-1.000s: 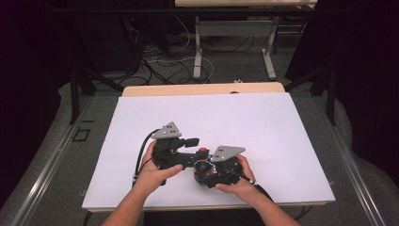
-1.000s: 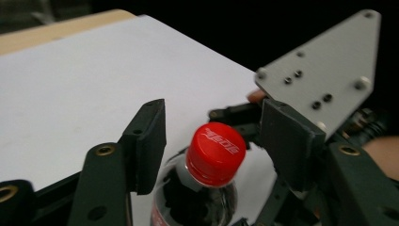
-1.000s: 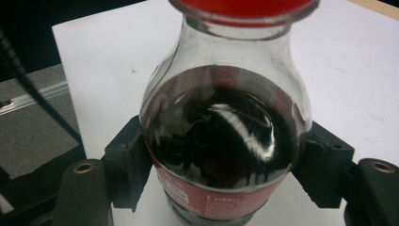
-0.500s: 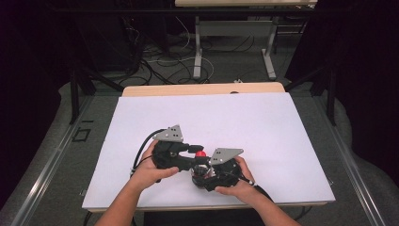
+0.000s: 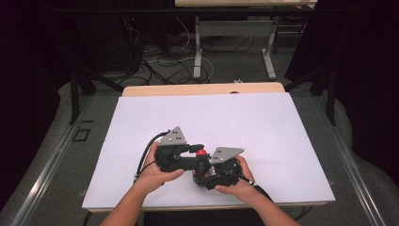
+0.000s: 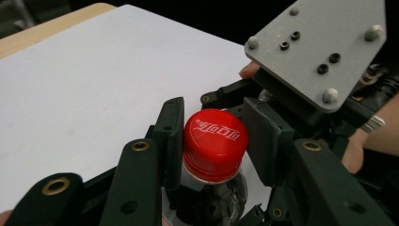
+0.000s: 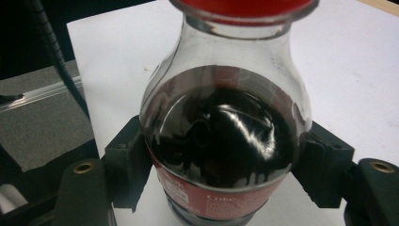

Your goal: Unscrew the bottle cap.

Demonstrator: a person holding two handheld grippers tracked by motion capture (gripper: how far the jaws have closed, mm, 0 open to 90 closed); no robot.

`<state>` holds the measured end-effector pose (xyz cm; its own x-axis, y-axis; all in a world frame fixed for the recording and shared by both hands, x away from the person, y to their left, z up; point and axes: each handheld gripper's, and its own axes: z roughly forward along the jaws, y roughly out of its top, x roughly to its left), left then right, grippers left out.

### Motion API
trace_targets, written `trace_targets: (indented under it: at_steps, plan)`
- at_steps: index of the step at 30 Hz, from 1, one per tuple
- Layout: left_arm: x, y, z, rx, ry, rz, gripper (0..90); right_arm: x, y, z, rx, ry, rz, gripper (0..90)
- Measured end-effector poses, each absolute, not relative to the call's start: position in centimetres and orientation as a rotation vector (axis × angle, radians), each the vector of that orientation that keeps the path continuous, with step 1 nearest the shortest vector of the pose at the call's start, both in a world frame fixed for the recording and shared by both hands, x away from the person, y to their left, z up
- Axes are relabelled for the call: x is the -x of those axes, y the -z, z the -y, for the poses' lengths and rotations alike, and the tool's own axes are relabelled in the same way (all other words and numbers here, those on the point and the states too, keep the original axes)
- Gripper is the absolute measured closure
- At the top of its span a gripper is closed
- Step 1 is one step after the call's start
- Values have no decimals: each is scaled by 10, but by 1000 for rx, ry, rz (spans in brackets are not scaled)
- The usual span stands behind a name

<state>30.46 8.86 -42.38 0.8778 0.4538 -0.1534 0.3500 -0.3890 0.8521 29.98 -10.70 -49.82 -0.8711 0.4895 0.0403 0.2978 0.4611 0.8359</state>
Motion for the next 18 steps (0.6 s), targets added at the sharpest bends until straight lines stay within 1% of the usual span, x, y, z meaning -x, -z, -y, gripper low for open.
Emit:
trace_targets:
  at_steps: [4,6,8,13,16,17,18]
  plan:
    - [-297,423,-81,-1999,-205,-683,611,-301,499,107,-697,-1368,-2491,291]
    - [-292,422,-77,-1991,-225,-764,612,-300,499,107,-705,-1366,-2491,291]
    - [-289,422,-72,-1979,-283,-820,612,-301,499,108,-705,-1353,-2490,291]
    - [-282,422,-63,-1950,-337,-923,612,-301,500,108,-735,-1344,-2486,291]
    - [-282,421,-63,-1963,-331,-904,604,-301,500,109,-724,-1334,-2500,291]
    - [-283,421,-64,-1954,-323,-884,579,-301,500,109,-721,-1334,-2500,291]
    - [-284,422,-65,-1943,-311,-857,535,-301,499,109,-714,-1335,-2500,291]
